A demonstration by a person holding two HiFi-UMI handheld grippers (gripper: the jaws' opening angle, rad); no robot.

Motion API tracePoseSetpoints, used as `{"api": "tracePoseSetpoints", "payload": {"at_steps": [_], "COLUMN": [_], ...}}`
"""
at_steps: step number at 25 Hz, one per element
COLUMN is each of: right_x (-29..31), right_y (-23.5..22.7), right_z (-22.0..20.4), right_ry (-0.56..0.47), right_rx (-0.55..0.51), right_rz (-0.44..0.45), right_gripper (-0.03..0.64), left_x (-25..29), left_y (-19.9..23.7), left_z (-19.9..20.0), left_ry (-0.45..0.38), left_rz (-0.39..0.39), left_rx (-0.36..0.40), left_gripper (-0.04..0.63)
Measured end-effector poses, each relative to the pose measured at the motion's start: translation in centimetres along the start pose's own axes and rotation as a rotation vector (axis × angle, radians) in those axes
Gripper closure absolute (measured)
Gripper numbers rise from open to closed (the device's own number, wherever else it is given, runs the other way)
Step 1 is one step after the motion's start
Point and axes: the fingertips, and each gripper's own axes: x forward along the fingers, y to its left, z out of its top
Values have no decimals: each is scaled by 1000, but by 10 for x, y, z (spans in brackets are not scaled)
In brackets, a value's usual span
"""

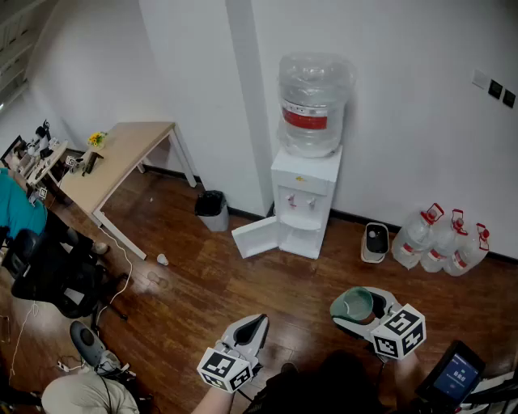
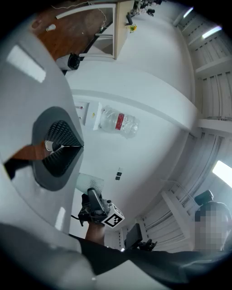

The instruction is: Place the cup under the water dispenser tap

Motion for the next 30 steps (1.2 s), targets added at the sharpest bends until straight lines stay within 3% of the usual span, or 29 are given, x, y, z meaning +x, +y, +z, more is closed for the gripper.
{"api": "tracePoseSetpoints", "payload": {"at_steps": [7, 23, 30], "right_x": [31, 99, 117], "right_y": [-16, -168, -213], "right_z": [8, 64, 73], "right_ry": [30, -21, -11], "right_rx": [-17, 40, 39], "right_rz": [7, 10, 28], "right_gripper": [224, 224, 224], "left_x": [23, 187, 236], "left_y": [19, 83, 109], "left_z": [-9, 37, 45], "left_ry": [46, 118, 120], "left_rz": [-57, -82, -42], "left_rx": [8, 43, 32], "left_gripper": [618, 618, 618]}}
